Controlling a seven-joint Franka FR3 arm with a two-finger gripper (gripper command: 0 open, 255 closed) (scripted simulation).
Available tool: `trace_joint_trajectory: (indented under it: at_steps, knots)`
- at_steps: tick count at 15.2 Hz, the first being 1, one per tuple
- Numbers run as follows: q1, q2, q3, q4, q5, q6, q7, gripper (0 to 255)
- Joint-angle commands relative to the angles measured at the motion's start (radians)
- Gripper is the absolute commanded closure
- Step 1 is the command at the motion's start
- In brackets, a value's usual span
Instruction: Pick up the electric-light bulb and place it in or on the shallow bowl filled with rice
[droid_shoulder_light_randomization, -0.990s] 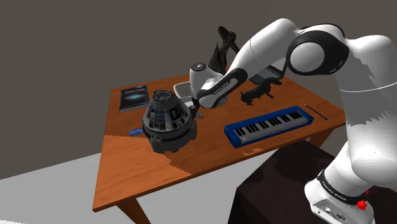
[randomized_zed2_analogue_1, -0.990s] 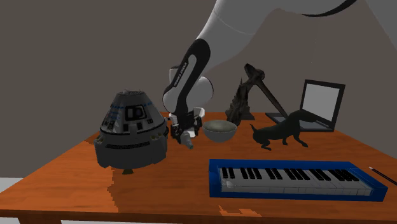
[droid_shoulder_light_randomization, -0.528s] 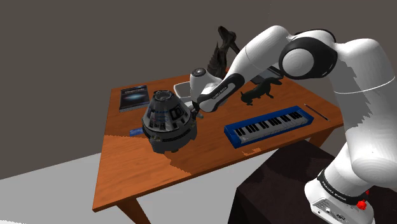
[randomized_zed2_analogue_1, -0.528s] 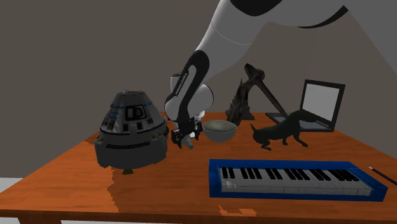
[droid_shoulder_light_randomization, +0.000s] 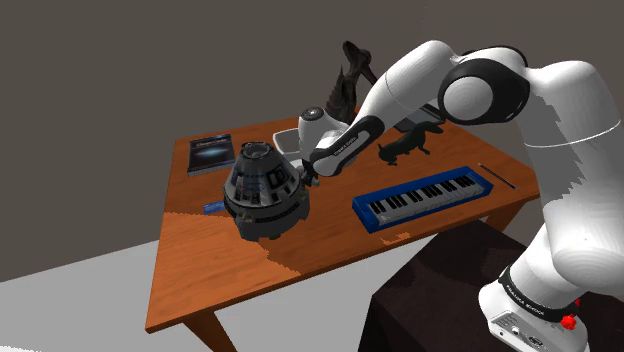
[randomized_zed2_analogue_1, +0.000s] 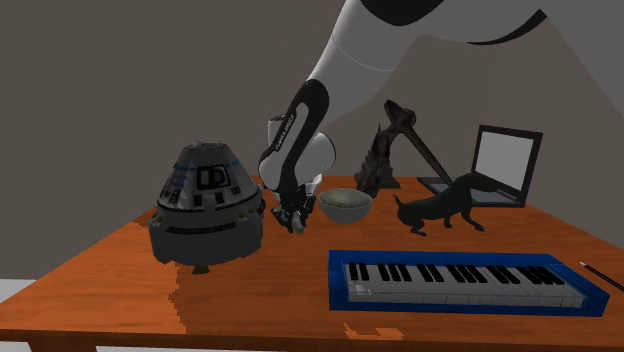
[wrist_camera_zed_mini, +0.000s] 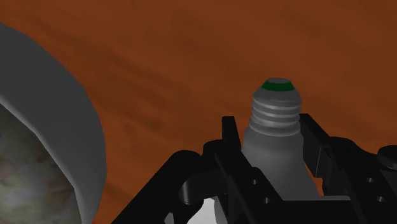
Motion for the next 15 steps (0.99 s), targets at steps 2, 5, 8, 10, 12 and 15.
trace_joint_trajectory:
  at_steps: [2,5,8,10,12,15]
  knots:
    - [0.000,0.000,0.000,0.000,0.000,0.000,0.000,255]
    - [0.000,0.000,0.000,0.000,0.000,0.000,0.000,255]
    - [-0.002,-0.010,0.002,-0.002,0.003,-0.008,-0.003,255]
    - [-0.004,-0.030,0.007,-0.005,0.008,-0.025,-0.010,255]
    - [-0.007,-0.049,0.012,-0.006,0.014,-0.042,-0.017,255]
    - [-0.011,-0.076,0.019,-0.007,0.022,-0.069,-0.028,255]
